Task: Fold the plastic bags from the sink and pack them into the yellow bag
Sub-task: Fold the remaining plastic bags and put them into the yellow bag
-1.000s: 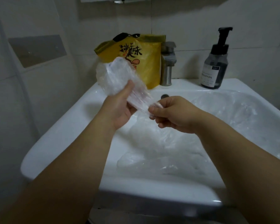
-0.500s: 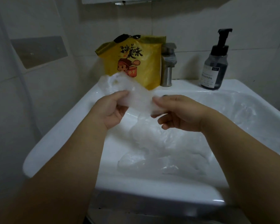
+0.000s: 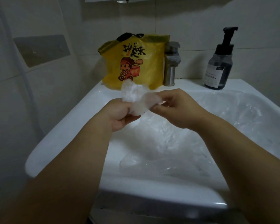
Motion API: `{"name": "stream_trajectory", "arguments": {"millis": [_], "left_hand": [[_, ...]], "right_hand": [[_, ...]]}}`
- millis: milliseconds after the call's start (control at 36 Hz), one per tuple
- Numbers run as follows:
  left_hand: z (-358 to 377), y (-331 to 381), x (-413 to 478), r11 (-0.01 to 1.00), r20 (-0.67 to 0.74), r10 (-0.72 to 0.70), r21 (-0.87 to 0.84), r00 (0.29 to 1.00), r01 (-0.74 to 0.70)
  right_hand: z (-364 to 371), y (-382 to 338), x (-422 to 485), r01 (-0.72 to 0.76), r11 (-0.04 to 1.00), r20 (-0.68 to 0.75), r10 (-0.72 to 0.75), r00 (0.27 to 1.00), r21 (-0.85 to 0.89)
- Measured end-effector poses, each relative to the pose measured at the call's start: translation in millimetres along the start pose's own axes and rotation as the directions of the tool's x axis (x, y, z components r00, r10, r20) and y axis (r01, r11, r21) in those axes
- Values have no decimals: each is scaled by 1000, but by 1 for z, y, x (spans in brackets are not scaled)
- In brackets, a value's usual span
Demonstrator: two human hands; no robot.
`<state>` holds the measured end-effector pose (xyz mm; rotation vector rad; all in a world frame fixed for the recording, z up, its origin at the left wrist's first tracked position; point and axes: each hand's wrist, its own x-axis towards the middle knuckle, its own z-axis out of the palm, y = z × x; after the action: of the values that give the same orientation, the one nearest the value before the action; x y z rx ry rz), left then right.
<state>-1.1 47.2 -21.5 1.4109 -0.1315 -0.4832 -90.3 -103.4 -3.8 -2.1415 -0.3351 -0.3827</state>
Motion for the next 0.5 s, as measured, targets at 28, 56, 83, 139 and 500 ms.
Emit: {"name": "stream_trajectory", "arguments": {"millis": [28, 56, 83, 139, 500], "left_hand": [[2, -1, 1, 999, 8, 12, 31, 1000, -13], [5, -1, 1, 998, 16, 23, 54, 1000, -24], [7, -2, 1, 997, 23, 35, 73, 999, -37], [11, -1, 0, 992, 47, 61, 103, 997, -66], [13, -3, -6, 979, 310, 63, 164, 949, -119]], "right_hand": [[0, 0, 1, -33, 999, -2, 33, 999, 17], [0, 1, 2, -67, 997, -7, 68, 998, 25], [2, 1, 3, -99, 994, -19, 100, 995, 40], [6, 5, 7, -162, 983, -86, 169, 982, 81], [-1, 17, 21, -587, 480, 96, 716, 692, 653]]}}
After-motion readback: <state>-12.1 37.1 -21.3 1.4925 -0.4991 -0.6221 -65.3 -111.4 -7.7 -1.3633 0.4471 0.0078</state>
